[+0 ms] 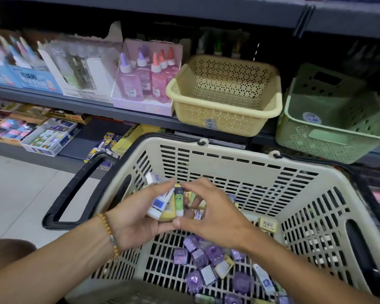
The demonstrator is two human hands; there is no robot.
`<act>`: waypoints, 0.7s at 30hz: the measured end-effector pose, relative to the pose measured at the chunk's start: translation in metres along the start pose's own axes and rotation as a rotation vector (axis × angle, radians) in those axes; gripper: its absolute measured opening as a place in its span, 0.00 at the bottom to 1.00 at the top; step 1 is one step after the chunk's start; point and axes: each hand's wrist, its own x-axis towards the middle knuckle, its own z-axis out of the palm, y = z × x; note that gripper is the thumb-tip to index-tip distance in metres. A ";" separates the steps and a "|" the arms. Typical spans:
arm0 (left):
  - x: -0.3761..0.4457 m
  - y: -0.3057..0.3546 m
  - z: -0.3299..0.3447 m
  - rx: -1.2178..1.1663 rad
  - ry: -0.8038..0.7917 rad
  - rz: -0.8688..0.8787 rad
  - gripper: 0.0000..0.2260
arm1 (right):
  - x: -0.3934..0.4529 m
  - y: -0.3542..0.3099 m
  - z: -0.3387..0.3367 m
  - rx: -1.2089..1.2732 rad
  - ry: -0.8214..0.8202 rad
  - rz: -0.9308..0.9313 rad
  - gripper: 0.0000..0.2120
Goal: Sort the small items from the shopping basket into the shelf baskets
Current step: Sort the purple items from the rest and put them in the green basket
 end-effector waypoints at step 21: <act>0.030 -0.002 -0.003 0.117 0.202 -0.072 0.09 | 0.020 0.065 -0.010 -0.173 0.117 0.352 0.23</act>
